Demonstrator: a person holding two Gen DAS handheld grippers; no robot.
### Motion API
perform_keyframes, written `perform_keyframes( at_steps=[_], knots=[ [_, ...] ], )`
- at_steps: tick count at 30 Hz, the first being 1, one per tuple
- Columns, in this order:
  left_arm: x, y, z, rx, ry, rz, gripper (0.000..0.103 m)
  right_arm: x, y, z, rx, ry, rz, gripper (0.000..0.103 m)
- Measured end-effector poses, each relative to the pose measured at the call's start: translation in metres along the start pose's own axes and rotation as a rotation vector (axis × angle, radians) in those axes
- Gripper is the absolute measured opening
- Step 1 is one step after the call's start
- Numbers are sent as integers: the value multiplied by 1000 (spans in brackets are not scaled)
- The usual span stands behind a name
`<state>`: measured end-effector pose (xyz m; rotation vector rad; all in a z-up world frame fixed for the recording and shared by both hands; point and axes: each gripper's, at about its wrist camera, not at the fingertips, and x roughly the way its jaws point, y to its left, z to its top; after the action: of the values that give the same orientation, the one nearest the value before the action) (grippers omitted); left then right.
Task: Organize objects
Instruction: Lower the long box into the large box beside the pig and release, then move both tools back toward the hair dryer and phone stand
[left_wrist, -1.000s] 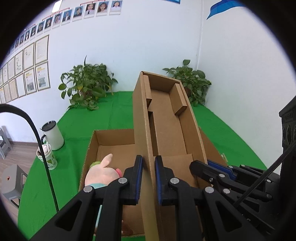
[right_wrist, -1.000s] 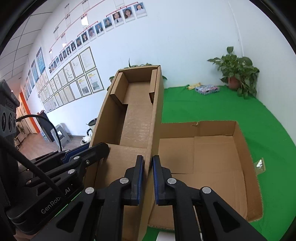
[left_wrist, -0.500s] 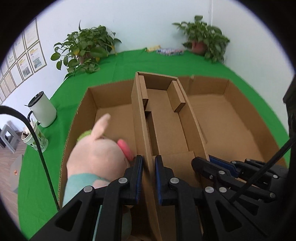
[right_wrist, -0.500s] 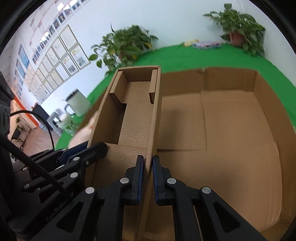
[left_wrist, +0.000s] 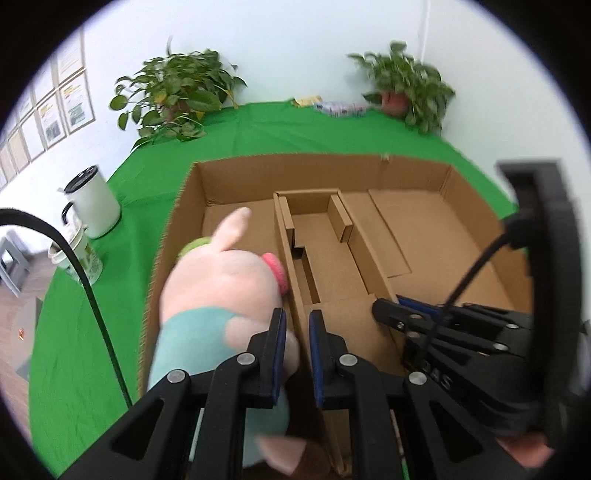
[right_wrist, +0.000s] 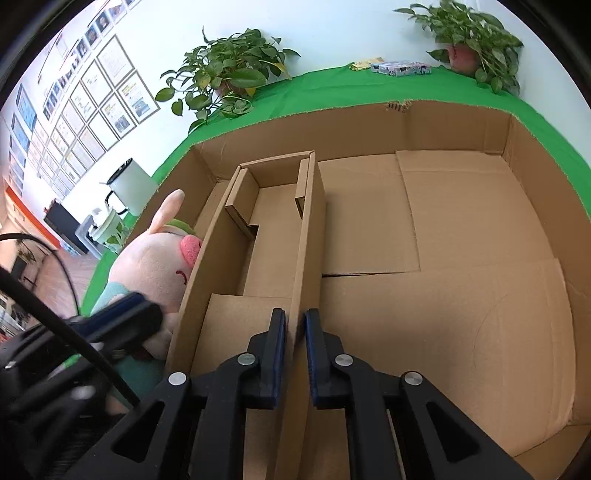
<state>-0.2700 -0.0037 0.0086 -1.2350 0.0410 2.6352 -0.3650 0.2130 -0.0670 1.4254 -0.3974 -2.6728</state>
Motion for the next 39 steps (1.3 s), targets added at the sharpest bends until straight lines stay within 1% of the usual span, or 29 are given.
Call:
perform_keyframes(
  at_steps=[4, 8, 13, 16, 18, 19, 20, 21, 22, 23, 24, 25, 26, 27, 29, 31, 33, 35, 37, 39],
  knots=[
    [-14, 20, -6, -43, -29, -2, 12, -4, 10, -6, -40, 3, -23, 9],
    [-22, 35, -13, -81, -42, -31, 12, -4, 19, -7, -57, 5, -37, 10],
    [-30, 35, -21, -69, -69, -34, 12, -7, 22, -11, -90, 4, -39, 12],
    [-32, 33, -25, -70, -75, -21, 12, -8, 20, -12, -84, 2, -29, 13],
    [-36, 33, -28, -78, -84, -21, 19, -11, 17, -12, -75, 7, -33, 14],
    [-38, 33, -29, -81, -95, -17, 29, -14, 17, -12, -73, -1, -40, 15],
    [-43, 31, -31, -84, -117, -4, 41, -18, 17, -13, -79, -17, -50, 23],
    [-46, 30, -34, -85, -138, 10, 46, -25, 19, -15, -96, -42, -64, 37],
    [-52, 27, -37, -83, -170, 32, 55, -32, 21, -18, -112, -66, -74, 45],
    [-58, 24, -40, -76, -202, 51, 63, -41, 23, -21, -128, -92, -81, 60],
    [-66, 19, -43, -65, -247, 67, 67, -51, 24, -26, -144, -120, -84, 72],
    [-73, 15, -47, -57, -286, 72, 77, -62, 24, -32, -159, -146, -83, 76],
    [-82, 9, -53, -49, -336, 82, 82, -72, 24, -40, -169, -167, -83, 82],
    [-90, 5, -57, -40, -373, 91, 82, -83, 21, -52, -179, -186, -87, 88],
    [-99, -5, -65, -18, -410, 108, 82, -101, 17, -75, -203, -222, -130, 95],
    [-106, -17, -71, -2, -424, 126, 82, -121, 13, -96, -211, -268, -174, 98],
    [-111, -28, -77, 8, -421, 137, 82, -144, 8, -112, -189, -312, -167, 102],
    [-114, -37, -83, 9, -402, 125, 82, -166, 3, -124, -176, -351, -166, 102],
    [-119, -44, -87, 11, -388, 112, 82, -183, 0, -135, -173, -384, -195, 102],
    [-127, -49, -93, -7, -390, 117, 82, -197, -5, -144, -158, -396, -210, 102]
  ],
)
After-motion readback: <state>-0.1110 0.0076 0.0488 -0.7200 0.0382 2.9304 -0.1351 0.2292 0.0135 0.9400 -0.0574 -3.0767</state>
